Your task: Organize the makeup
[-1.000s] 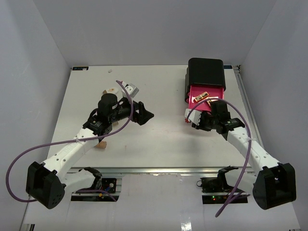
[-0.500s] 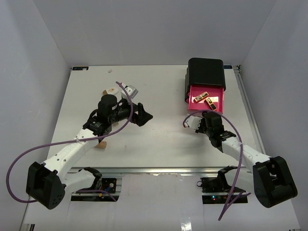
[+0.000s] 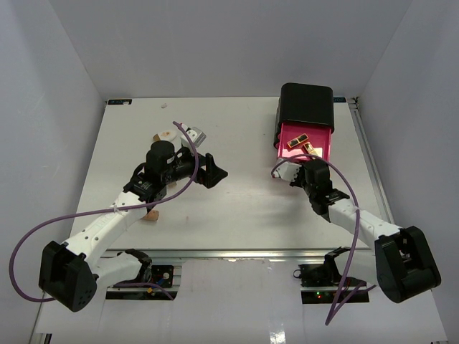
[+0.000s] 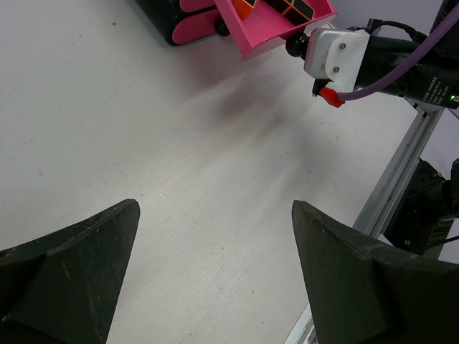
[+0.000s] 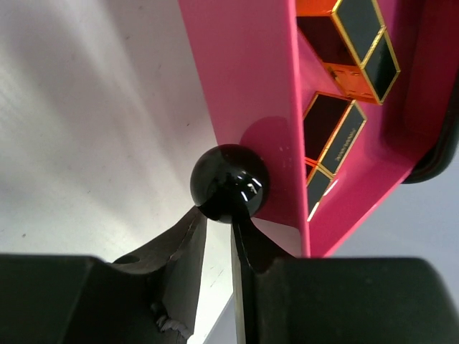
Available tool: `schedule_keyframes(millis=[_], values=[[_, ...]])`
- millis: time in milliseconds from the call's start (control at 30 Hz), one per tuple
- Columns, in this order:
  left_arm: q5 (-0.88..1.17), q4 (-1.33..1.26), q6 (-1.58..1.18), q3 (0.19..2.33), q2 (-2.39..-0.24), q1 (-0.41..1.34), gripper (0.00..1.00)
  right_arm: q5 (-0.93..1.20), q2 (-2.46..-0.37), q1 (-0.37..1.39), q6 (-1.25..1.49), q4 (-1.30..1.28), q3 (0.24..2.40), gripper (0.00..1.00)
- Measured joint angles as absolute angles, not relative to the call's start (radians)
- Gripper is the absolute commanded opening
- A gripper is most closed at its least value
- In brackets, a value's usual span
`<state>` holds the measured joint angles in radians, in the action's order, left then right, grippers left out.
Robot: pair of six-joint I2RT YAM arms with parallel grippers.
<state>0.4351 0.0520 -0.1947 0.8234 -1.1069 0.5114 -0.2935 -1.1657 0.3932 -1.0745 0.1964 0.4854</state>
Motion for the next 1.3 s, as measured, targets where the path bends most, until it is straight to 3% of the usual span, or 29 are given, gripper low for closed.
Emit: schedule_keyframes(millis=[467,1300], values=[[0.442,0.052,-0.192,0.823,-1.107,0.511,0.98,-0.314,-1.234,0.377,-1.048,0.224,0.628,0.26],[0.453,0.045,-0.185,0.823,-1.112,0.511,0.98,-0.223,-1.545,0.230,-0.899,0.275,0.917,0.27]])
